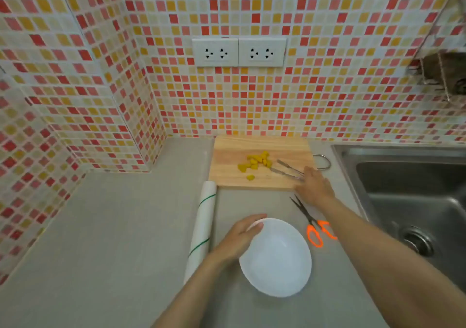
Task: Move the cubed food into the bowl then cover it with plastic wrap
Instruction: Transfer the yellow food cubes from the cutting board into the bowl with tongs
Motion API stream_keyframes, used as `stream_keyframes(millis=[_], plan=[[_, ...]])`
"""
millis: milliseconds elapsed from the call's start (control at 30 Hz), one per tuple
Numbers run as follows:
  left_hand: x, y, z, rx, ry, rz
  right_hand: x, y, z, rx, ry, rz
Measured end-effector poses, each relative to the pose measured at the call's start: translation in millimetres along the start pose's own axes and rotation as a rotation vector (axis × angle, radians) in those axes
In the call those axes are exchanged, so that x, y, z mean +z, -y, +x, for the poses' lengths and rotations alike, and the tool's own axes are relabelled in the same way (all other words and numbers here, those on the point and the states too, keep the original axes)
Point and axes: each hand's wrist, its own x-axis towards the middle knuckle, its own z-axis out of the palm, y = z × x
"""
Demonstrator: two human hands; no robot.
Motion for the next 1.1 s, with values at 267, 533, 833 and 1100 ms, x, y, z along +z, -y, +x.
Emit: stream_keyframes(millis=[267,533,833,1100], plan=[[3.3,1.6,13.3,-0.075,-0.120,-0.200,-1.7,1.7,26.6,-0.065,-0.085,0.006],[-14.2,-10.5,37.8,-0.094,-0.244,-0.296,13.1,14.5,47.6,-0.205,-0.114,0.161],[-31.3,-12.7,52.8,-0.087,-0.278,-0.304,18.9,20.1,55.7,-0.195,-0.179,0.302],[-34.1,-8.8,60.5,-0.067,-0.297,-0.383,-9.8,21.3,-7.6,-0.438,-0.295,0.480]])
